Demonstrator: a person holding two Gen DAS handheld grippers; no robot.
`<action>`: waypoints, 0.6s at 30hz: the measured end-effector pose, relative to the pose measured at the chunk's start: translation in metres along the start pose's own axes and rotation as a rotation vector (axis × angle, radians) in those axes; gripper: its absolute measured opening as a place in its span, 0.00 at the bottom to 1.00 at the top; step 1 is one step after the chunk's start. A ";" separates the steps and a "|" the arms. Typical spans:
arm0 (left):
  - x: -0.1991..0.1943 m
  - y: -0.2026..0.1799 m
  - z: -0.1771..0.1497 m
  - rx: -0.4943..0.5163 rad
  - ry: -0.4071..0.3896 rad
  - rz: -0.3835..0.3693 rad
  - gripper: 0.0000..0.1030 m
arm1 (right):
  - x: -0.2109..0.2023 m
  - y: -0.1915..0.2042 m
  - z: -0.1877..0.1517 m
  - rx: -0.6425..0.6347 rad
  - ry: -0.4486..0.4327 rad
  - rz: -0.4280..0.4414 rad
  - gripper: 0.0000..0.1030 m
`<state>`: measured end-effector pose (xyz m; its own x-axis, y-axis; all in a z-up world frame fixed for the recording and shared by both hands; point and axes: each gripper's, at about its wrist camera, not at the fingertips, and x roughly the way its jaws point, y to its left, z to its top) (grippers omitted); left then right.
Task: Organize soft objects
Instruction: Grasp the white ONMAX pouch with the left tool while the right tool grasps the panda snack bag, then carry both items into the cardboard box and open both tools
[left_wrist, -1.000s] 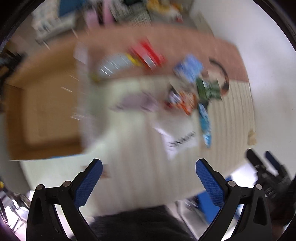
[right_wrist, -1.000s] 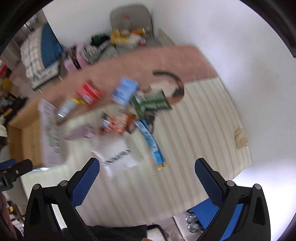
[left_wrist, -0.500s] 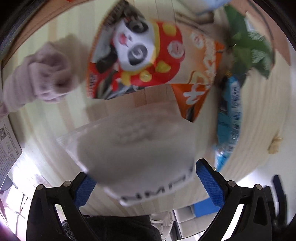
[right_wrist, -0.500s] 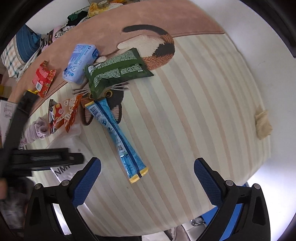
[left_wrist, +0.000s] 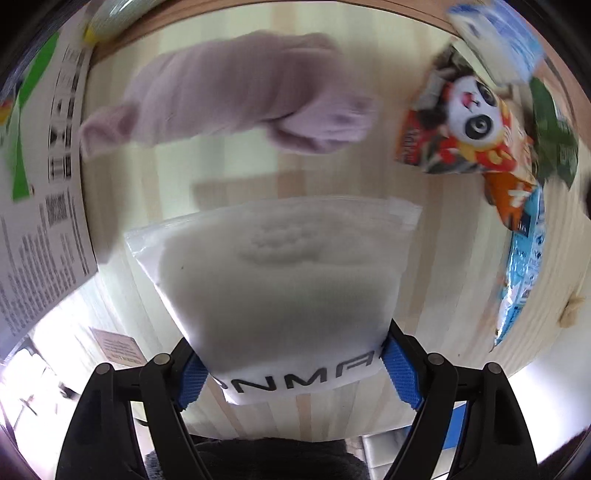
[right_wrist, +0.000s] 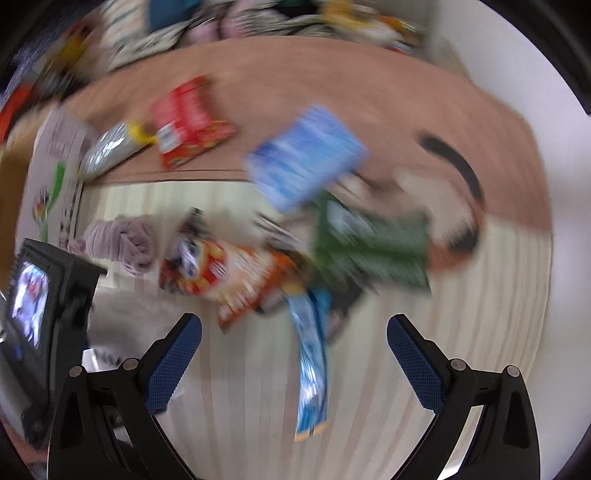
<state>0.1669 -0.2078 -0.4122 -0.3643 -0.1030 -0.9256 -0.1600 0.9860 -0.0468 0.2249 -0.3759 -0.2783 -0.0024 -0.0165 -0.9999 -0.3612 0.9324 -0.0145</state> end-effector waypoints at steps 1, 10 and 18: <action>0.000 0.001 -0.004 -0.005 -0.002 -0.011 0.78 | 0.007 0.015 0.012 -0.078 0.008 -0.016 0.99; -0.011 0.025 -0.031 -0.017 -0.023 -0.055 0.80 | 0.068 0.078 0.032 -0.398 0.219 -0.005 0.69; -0.020 0.041 -0.046 -0.003 -0.045 -0.058 0.81 | 0.065 0.016 -0.009 0.097 0.328 0.148 0.63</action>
<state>0.1258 -0.1715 -0.3786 -0.3128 -0.1537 -0.9373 -0.1824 0.9782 -0.0996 0.2103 -0.3653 -0.3437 -0.3527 0.0205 -0.9355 -0.2443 0.9631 0.1132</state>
